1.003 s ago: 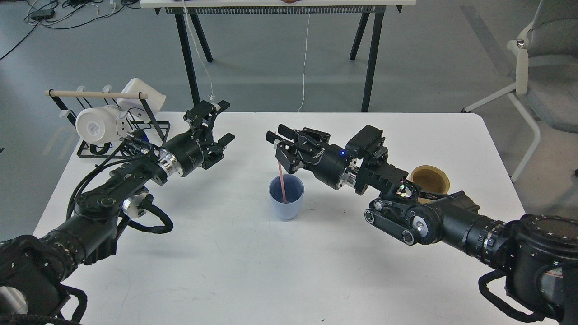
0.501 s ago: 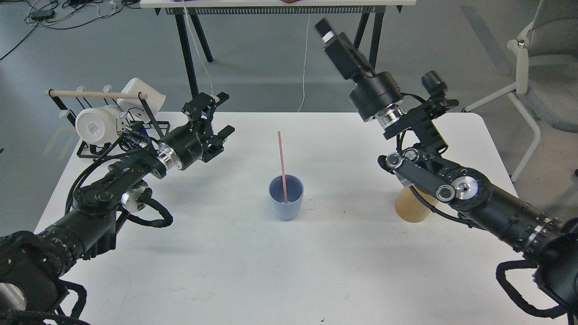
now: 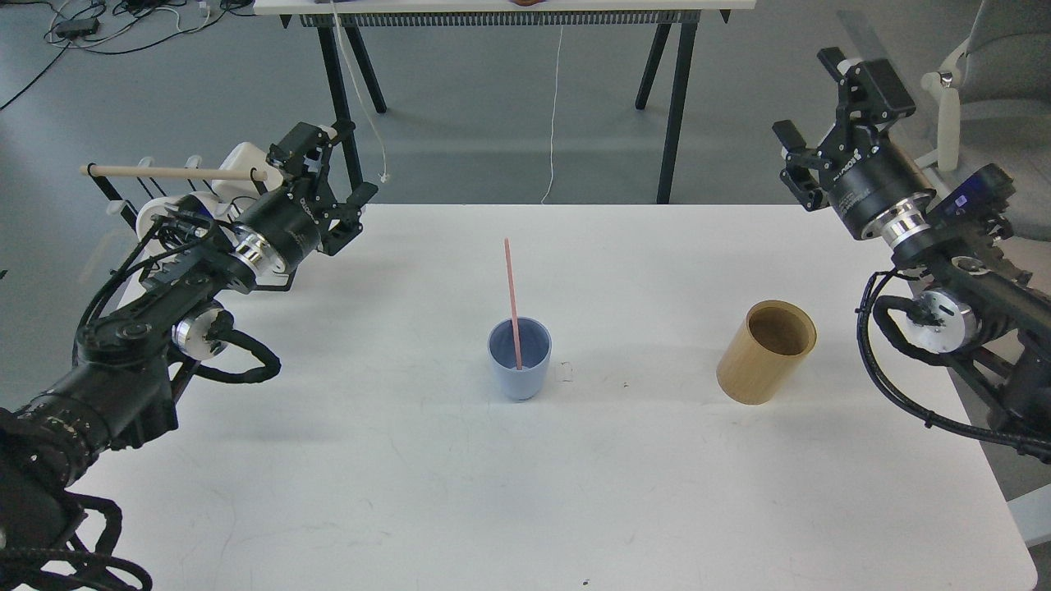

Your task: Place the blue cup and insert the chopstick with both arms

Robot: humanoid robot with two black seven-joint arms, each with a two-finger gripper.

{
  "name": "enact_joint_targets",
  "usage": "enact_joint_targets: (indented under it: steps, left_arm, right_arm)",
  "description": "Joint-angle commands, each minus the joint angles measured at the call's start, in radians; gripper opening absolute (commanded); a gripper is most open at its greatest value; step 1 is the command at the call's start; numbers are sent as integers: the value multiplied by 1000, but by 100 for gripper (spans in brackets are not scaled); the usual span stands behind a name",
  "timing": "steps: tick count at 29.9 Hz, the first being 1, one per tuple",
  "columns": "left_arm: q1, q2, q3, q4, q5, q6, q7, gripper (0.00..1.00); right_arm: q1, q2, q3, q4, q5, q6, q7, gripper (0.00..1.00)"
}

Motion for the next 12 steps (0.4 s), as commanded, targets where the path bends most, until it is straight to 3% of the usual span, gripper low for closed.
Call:
enact_joint_targets:
  steps: [1, 12]
  left_arm:
    - [-1, 19, 4, 0, -23, 0, 0, 99]
    - [2, 19, 7, 2, -23, 0, 0, 99]
  right_arm:
    - [-11, -4, 6, -4, 2, 75, 0, 100]
    - [-9, 8, 50, -14, 4, 22, 0, 100]
